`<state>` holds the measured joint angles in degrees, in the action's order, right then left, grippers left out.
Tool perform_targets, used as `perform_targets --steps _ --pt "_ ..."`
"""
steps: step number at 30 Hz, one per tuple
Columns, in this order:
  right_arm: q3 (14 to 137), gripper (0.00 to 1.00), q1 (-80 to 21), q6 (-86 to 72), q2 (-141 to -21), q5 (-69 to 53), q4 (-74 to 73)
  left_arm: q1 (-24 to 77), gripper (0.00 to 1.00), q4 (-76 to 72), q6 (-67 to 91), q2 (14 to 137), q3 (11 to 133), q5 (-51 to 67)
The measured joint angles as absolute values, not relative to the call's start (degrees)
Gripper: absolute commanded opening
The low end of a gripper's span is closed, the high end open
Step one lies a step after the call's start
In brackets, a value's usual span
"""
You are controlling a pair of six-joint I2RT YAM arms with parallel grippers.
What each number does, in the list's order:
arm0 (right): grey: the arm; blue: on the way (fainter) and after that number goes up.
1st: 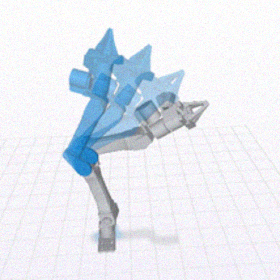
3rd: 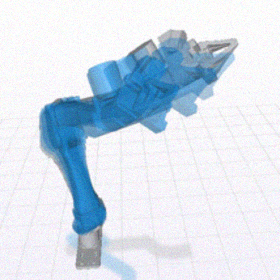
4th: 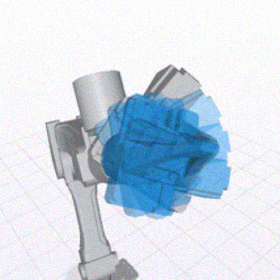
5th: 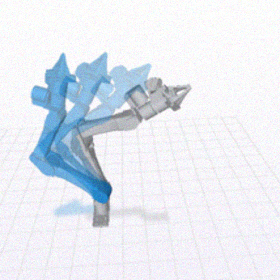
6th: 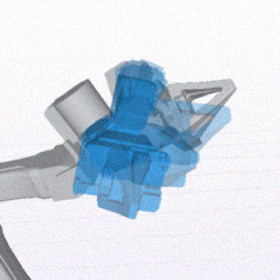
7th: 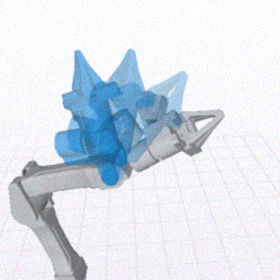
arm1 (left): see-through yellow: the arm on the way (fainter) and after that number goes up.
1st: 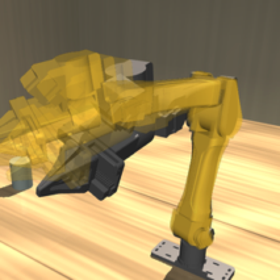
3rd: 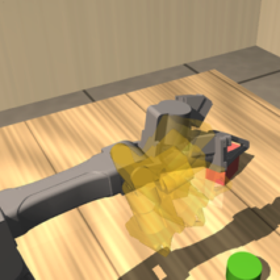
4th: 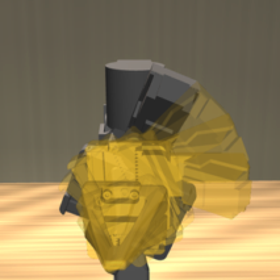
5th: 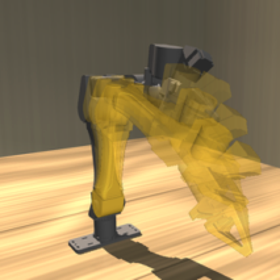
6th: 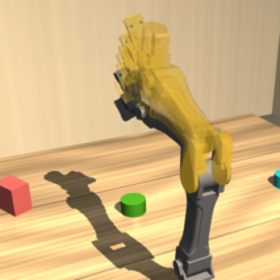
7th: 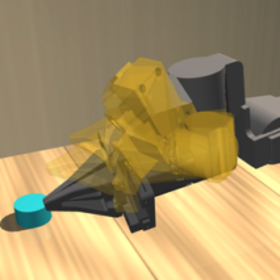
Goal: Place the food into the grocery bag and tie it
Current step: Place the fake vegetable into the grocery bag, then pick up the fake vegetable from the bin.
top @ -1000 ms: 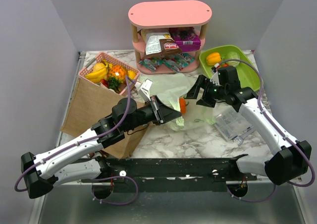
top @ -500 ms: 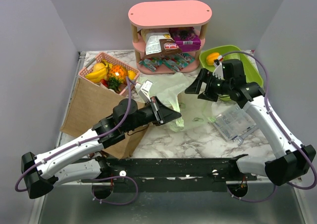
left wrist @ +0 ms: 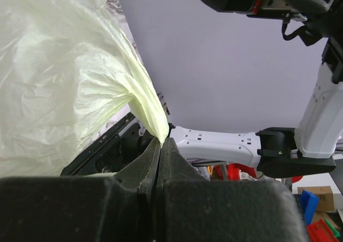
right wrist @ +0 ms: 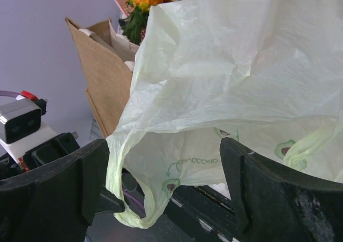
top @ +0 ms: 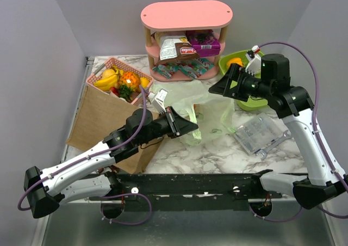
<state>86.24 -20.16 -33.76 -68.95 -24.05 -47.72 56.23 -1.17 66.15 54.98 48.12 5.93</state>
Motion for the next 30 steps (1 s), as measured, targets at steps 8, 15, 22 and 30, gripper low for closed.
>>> perform_targets --steps 8,15,22,30 --pt "88.12 1.0 -20.16 -33.61 -70.65 -17.12 -49.39 55.92 0.0 -1.21 66.54 54.92 46.5 5.58" --pt "84.05 1.0 -20.18 -35.55 -69.08 -3.64 -43.03 55.48 0.0 -1.19 67.24 54.52 45.45 4.99" --pt "70.37 1.0 -20.18 -36.8 -60.07 1.32 -36.16 54.83 0.0 -1.15 67.35 54.17 45.04 4.95" --pt "84.07 1.0 -20.18 -36.34 -71.99 6.17 -41.36 54.33 0.0 -0.95 67.37 53.34 43.31 4.91"
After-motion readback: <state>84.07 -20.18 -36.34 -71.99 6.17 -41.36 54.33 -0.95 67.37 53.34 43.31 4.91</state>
